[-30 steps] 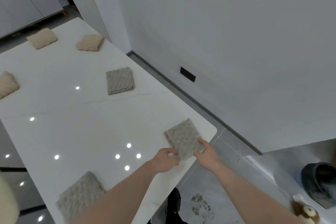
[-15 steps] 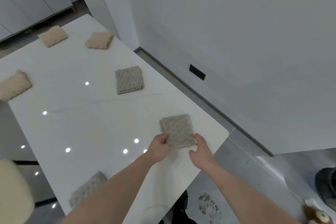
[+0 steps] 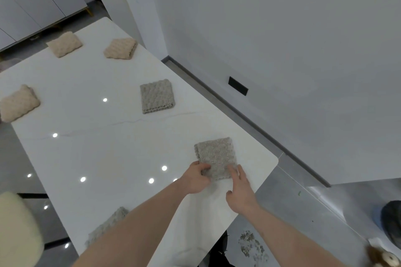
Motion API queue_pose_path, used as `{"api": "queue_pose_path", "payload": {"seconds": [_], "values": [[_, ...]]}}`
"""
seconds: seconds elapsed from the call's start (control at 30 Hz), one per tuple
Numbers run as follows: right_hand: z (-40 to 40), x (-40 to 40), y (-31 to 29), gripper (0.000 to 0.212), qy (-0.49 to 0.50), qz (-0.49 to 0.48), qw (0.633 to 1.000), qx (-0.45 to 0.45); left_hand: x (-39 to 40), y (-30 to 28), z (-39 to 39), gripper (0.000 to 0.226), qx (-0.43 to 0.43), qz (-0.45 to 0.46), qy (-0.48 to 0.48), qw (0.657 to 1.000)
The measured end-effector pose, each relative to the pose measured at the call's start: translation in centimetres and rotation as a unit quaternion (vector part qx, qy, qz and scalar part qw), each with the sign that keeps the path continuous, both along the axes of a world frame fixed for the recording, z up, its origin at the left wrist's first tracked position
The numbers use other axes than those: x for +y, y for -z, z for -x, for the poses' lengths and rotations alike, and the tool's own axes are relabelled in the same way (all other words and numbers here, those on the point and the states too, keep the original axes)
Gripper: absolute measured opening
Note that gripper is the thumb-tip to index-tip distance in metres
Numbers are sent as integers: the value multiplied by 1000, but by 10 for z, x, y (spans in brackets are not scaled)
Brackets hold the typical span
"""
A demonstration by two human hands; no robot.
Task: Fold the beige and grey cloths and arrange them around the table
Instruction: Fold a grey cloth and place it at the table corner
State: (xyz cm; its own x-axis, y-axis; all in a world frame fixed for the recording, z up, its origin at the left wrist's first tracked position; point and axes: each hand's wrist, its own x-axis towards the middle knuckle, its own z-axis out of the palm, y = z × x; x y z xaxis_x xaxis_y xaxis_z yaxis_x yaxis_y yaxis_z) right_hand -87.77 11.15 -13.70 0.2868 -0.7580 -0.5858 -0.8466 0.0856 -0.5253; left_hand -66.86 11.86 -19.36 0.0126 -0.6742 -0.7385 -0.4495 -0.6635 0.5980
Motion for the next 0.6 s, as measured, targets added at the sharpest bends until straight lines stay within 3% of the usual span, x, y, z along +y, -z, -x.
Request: {"api": "queue_pose_path", "payload": {"seconds": [0.03,0.13,0.23,0.33,0.47,0.6], "values": [[-1,-4,1,83,-23,-5,1000,11,-1,10,-2,74,5,0,13,1000],[-3,-21,2,81,-67,-17,997,33,-9,-59,9,61,1,7,40,999],[-3,-42,-2,83,-80,-13,996,49,-16,-76,13,54,12,13,50,999],[0,-53,-6,82,-74,-6,996,45,-13,-75,11,65,-65,43,43,996],[10,-41,-9,74,9,38,999,1,-9,-73,6,63,-191,103,85,972],[17,-17,-2,77,7,51,998,21,-20,-72,-3,67,-221,155,162,949]]}}
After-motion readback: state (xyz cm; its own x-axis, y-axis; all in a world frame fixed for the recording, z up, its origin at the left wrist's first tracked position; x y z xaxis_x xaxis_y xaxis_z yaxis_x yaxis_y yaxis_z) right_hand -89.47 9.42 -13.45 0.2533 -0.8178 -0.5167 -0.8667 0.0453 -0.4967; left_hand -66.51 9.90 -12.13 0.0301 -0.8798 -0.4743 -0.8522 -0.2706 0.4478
